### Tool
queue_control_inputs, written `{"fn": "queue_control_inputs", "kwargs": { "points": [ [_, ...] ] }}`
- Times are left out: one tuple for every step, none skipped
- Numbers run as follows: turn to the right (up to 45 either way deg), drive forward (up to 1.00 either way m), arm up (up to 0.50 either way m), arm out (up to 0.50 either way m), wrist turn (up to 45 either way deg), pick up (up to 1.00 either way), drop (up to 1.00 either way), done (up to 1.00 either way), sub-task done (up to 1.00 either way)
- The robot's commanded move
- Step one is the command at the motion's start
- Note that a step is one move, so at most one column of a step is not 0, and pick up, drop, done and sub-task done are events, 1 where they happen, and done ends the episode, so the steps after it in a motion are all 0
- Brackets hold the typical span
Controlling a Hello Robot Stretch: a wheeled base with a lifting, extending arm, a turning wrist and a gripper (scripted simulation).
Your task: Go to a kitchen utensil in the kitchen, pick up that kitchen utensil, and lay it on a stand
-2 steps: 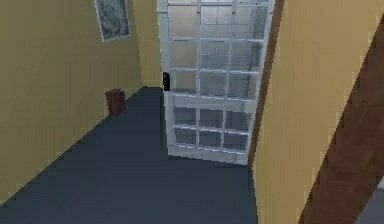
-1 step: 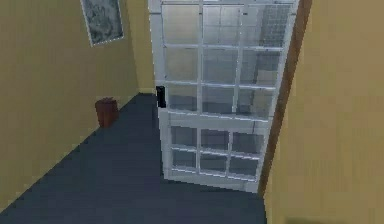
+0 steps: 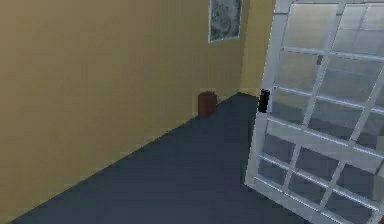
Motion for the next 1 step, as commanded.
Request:
{"fn": "queue_control_inputs", "kwargs": {
  "points": [
    [0.0,1.00,0.00,0.00,0.0,0.00,0.00,0.00,0.00]
  ]
}}
